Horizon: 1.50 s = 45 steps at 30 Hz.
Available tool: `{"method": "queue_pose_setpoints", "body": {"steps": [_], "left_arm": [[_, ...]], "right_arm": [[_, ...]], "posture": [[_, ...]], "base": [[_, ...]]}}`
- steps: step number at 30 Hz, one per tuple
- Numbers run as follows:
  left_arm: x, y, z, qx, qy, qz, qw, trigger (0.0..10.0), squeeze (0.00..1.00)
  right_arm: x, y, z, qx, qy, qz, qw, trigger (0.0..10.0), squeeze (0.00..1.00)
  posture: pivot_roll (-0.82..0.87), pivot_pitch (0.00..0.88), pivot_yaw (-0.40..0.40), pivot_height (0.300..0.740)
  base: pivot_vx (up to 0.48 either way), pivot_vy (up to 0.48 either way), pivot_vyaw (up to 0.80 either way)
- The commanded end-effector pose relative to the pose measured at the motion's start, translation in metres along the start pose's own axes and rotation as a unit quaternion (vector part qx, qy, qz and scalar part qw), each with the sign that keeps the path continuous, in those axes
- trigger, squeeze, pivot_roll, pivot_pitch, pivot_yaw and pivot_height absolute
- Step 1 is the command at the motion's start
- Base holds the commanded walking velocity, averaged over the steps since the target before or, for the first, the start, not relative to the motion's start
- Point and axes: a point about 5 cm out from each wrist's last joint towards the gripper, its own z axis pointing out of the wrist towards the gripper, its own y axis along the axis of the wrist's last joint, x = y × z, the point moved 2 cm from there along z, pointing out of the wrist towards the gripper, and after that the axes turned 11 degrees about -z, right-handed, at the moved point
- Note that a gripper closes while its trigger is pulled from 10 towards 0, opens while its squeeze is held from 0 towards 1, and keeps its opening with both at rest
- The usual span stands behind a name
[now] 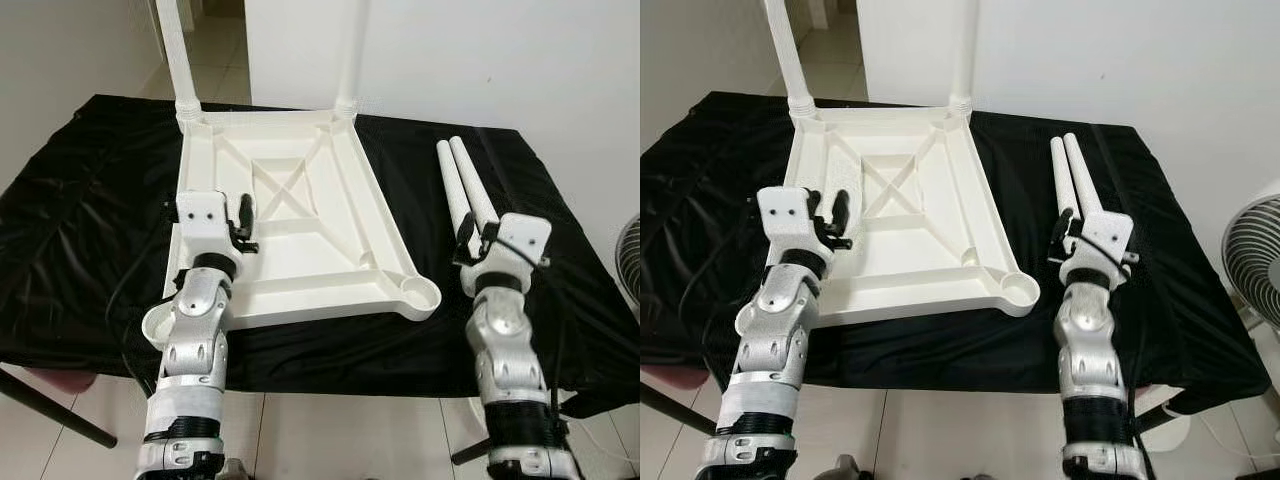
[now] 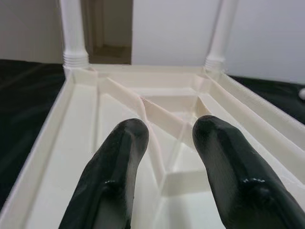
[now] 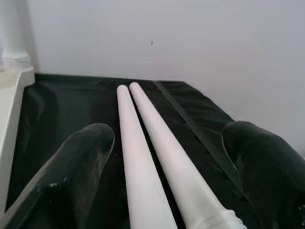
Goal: Building children table
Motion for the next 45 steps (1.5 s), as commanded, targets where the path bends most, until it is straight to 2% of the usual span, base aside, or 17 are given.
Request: {"method": "queue_pose_setpoints", "body": {"steps": [1,3,7,13,16,24,27,29,37,40,45], "left_arm": [[-0.010,-0.007,-0.003,0.022,-0.047,0.010,0.999,10.0,0.00],[-0.022,-0.011,-0.006,0.035,-0.080,0.013,0.996,10.0,0.00],[-0.030,-0.007,-0.007,0.030,-0.106,0.029,0.993,10.0,0.00],[-0.040,-0.007,-0.008,0.046,-0.146,0.044,0.987,10.0,0.00],[-0.039,-0.006,-0.008,0.050,-0.146,0.046,0.987,10.0,0.00],[-0.034,-0.003,-0.008,0.052,-0.136,0.055,0.988,10.0,0.00],[-0.033,-0.001,-0.009,0.054,-0.136,0.061,0.987,10.0,0.00],[-0.033,-0.001,-0.009,0.054,-0.137,0.062,0.987,10.0,0.00],[-0.036,0.002,-0.008,0.052,-0.143,0.065,0.986,10.0,0.00],[-0.039,0.006,-0.005,0.046,-0.147,0.066,0.986,10.0,0.00],[-0.040,0.006,-0.006,0.046,-0.147,0.066,0.986,10.0,0.00]], "right_arm": [[-0.004,-0.007,0.005,0.024,0.002,-0.009,1.000,10.0,0.00],[-0.009,-0.002,0.017,0.022,0.013,-0.024,0.999,10.0,0.00],[-0.014,-0.005,0.024,0.034,0.008,-0.031,0.999,10.0,0.00],[-0.013,-0.009,0.033,0.069,0.000,0.001,0.998,10.0,0.00],[-0.008,-0.009,0.035,0.082,0.010,0.018,0.996,10.0,0.00],[-0.004,-0.008,0.036,0.095,0.025,0.028,0.995,10.0,0.00],[0.007,-0.011,0.036,0.143,0.060,0.078,0.985,10.0,0.00],[0.010,-0.013,0.036,0.157,0.067,0.085,0.982,10.0,0.00],[0.016,-0.019,0.037,0.195,0.077,0.077,0.975,10.0,0.00],[0.023,-0.025,0.037,0.236,0.094,0.088,0.963,10.0,0.00],[0.022,-0.030,0.038,0.264,0.092,0.087,0.956,10.0,0.00]], "posture": [[0.02,0.063,-0.023,0.740],[0.02,0.061,-0.021,0.740],[0.05,0.063,-0.018,0.740],[0.08,0.061,-0.024,0.740],[0.09,0.062,-0.028,0.740],[0.10,0.068,-0.030,0.740],[0.10,0.082,-0.028,0.740],[0.10,0.083,-0.029,0.740],[0.10,0.083,-0.032,0.740],[0.10,0.080,-0.037,0.740],[0.11,0.082,-0.041,0.740]], "base": [[0.000,0.000,0.00],[0.000,0.000,0.00],[0.000,0.000,0.00],[0.000,0.000,0.00],[0.000,0.000,0.00],[0.000,0.000,0.00],[0.000,0.000,0.00],[0.000,0.000,0.00],[0.000,0.000,0.00],[0.000,0.000,0.00],[0.000,0.000,0.00]]}}
